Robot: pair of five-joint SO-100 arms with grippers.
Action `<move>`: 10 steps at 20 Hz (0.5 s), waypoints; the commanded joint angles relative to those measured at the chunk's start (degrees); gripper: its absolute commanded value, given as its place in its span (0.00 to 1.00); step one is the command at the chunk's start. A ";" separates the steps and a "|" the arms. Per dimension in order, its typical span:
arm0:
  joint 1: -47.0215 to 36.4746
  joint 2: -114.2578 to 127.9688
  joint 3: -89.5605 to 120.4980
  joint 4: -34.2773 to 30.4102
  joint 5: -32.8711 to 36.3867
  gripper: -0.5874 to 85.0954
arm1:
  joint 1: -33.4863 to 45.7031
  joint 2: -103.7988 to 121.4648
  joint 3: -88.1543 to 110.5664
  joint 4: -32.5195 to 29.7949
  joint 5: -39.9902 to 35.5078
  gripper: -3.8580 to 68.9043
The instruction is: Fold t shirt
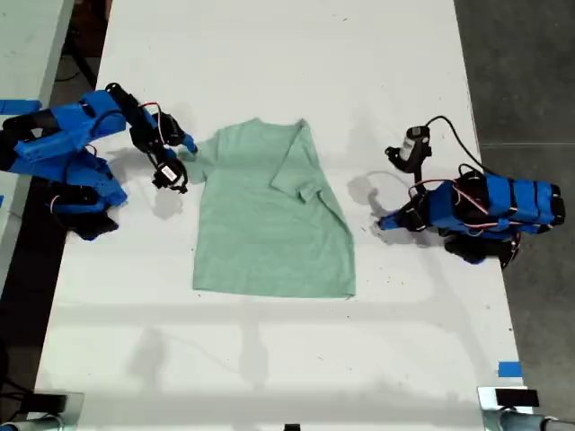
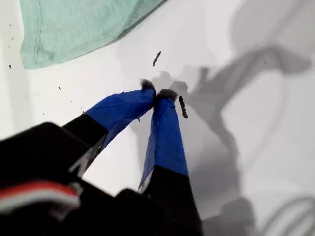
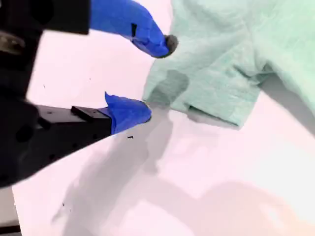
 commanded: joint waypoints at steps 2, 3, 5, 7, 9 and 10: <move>-2.90 -13.18 -2.81 -8.00 2.02 0.20 | -0.35 0.79 2.81 0.09 -0.97 0.10; -2.55 -16.35 -2.55 -10.02 1.58 0.19 | -0.35 0.79 2.81 0.09 -0.97 0.10; -2.64 -22.24 -1.85 -12.66 0.09 0.00 | -0.35 0.79 2.81 0.09 -0.97 0.10; -1.67 -24.70 -1.93 -12.92 -2.11 0.00 | -0.26 0.79 2.81 0.09 -0.97 0.10; -0.35 -22.68 -1.93 -10.81 -3.96 0.00 | -0.26 0.79 2.81 0.09 -0.97 0.10; 0.53 -19.86 -1.93 -8.79 -5.19 0.00 | -0.26 0.79 2.81 0.09 -0.97 0.10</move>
